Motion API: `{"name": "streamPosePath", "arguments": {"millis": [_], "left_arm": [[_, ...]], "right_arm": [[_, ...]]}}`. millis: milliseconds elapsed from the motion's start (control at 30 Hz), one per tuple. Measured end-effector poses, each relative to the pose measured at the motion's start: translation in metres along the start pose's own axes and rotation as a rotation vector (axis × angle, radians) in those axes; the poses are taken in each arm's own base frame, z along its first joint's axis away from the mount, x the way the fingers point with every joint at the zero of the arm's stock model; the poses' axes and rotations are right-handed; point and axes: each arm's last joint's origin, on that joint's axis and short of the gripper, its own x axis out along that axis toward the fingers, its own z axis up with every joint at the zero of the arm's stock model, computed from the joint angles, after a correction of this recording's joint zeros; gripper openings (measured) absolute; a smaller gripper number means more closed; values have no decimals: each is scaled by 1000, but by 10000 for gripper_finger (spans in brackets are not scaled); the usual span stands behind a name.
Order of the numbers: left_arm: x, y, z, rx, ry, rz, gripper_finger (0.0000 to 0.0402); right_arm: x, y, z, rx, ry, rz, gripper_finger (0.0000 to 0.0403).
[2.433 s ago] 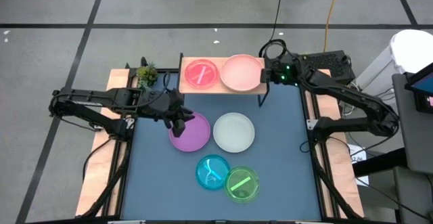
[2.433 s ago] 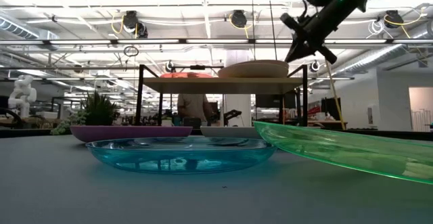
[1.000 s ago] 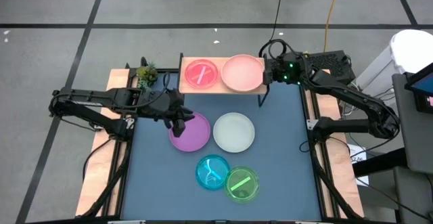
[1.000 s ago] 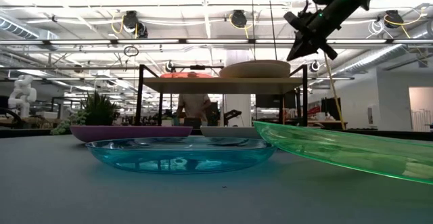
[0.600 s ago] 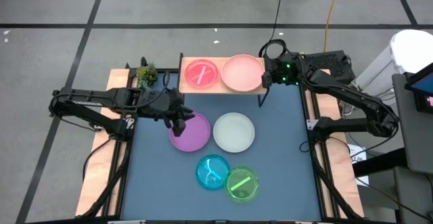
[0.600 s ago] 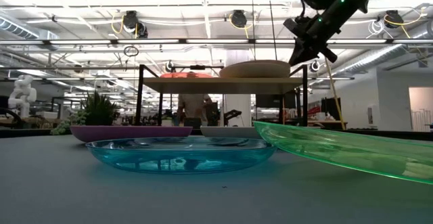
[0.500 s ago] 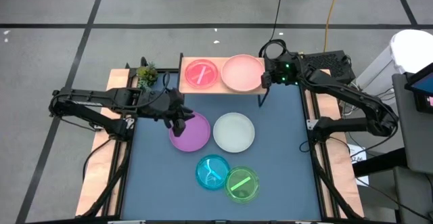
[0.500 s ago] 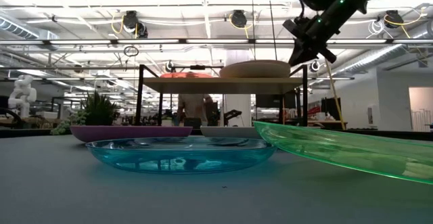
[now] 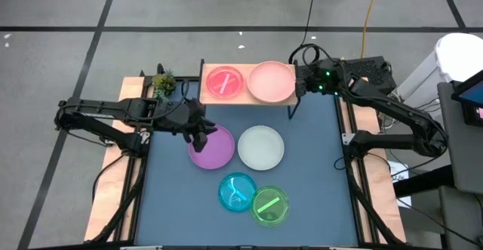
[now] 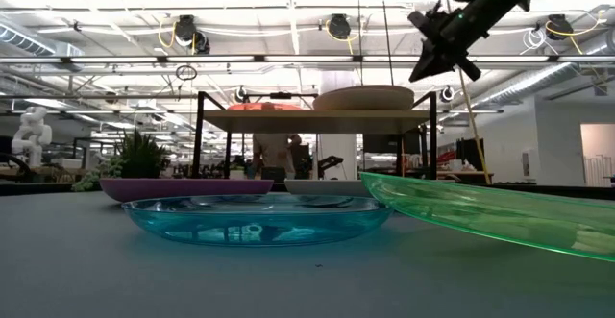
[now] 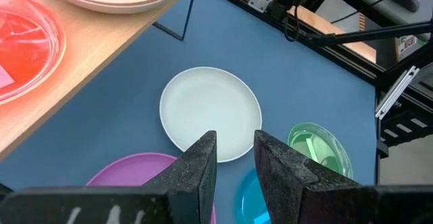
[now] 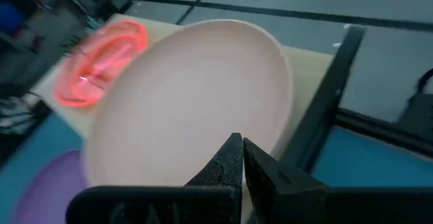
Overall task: Place and stack plates onto a shelf
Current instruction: Adjust the light pink plate, then stack the gray plate on top of the light pink plate on the shelf
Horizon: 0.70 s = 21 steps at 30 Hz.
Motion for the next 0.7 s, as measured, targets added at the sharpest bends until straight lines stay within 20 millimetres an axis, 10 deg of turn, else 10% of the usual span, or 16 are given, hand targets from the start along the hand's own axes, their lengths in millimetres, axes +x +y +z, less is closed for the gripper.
{"name": "streamPosePath", "arguments": {"millis": [700], "left_arm": [[39, 13, -45, -10, 117, -5, 104]], "right_arm": [[-58, 58, -70, 295, 429, 182, 0]]}}
